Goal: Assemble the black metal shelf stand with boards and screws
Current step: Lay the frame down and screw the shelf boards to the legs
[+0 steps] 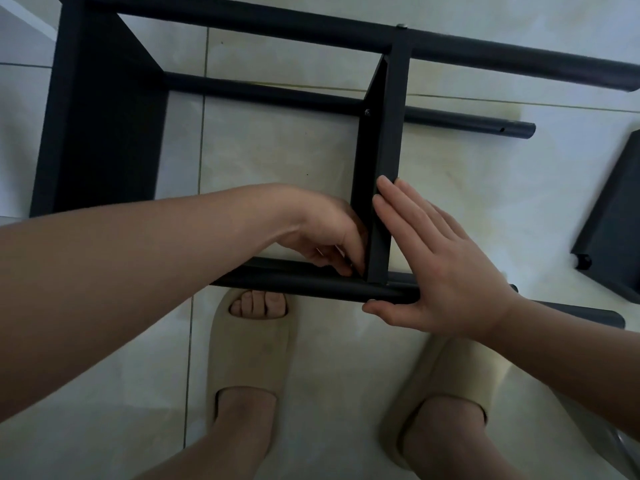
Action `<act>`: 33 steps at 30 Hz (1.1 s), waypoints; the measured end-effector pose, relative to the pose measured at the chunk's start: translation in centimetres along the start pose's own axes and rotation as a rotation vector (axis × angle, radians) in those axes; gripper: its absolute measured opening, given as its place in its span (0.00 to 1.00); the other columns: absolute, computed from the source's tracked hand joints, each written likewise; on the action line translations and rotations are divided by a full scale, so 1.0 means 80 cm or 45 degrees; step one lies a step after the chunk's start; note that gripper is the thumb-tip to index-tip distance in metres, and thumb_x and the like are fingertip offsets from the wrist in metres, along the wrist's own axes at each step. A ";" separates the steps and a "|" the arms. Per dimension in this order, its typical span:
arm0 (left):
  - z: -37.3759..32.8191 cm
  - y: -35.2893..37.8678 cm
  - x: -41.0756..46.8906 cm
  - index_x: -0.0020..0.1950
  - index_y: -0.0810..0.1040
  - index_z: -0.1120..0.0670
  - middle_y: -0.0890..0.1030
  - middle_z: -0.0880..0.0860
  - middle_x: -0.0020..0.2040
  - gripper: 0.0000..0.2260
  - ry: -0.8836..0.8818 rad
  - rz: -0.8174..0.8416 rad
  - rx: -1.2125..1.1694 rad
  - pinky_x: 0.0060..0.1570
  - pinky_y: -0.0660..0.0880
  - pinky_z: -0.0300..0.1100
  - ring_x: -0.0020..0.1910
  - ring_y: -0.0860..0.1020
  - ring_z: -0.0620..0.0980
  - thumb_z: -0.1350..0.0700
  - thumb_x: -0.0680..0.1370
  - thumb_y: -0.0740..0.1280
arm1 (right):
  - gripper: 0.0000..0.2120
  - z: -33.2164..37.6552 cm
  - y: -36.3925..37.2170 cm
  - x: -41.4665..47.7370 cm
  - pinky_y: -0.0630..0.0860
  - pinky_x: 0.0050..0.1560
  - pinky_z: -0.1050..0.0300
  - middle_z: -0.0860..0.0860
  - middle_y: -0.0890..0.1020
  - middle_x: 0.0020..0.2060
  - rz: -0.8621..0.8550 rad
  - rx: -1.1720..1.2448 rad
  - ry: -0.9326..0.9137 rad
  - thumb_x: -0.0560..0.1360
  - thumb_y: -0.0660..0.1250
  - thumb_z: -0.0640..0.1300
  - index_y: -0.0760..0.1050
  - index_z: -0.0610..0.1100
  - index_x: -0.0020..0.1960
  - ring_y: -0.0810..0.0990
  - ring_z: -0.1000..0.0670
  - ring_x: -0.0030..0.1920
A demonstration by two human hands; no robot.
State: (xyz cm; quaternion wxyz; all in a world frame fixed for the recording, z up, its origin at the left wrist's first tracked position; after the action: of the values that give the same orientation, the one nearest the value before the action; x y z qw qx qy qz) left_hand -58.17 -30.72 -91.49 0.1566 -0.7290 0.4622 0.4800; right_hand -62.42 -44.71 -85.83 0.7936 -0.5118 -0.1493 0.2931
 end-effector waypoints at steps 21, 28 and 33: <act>0.007 -0.004 0.003 0.41 0.83 0.49 0.84 0.45 0.39 0.05 -0.110 0.086 0.130 0.41 0.71 0.38 0.38 0.79 0.43 0.57 0.76 0.71 | 0.50 0.002 -0.002 0.000 0.63 0.74 0.35 0.44 0.55 0.81 0.029 -0.035 0.012 0.73 0.65 0.70 0.56 0.37 0.80 0.52 0.44 0.81; 0.007 -0.002 0.006 0.43 0.82 0.50 0.84 0.46 0.39 0.05 -0.132 0.114 0.074 0.41 0.71 0.38 0.37 0.77 0.44 0.57 0.78 0.69 | 0.50 0.002 -0.002 0.001 0.63 0.73 0.34 0.44 0.55 0.81 0.033 -0.031 0.013 0.73 0.65 0.70 0.56 0.37 0.80 0.53 0.43 0.81; 0.003 -0.005 0.009 0.41 0.82 0.51 0.84 0.47 0.39 0.06 -0.148 0.158 0.075 0.41 0.71 0.36 0.36 0.77 0.43 0.60 0.77 0.70 | 0.50 0.003 -0.003 0.001 0.63 0.74 0.34 0.43 0.55 0.81 0.035 -0.033 0.013 0.73 0.65 0.70 0.56 0.37 0.80 0.52 0.43 0.81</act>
State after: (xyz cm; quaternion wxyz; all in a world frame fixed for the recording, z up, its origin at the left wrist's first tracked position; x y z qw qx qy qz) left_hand -57.91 -30.72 -92.35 0.1745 -0.6651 0.5105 0.5163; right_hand -62.43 -44.59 -85.52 0.7836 -0.5255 -0.1419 0.2994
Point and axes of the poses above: each hand's wrist, its own x-axis towards the middle knuckle, its own y-axis out of the palm, z = x × y, the point moved 5 cm from there along x, towards the middle knuckle
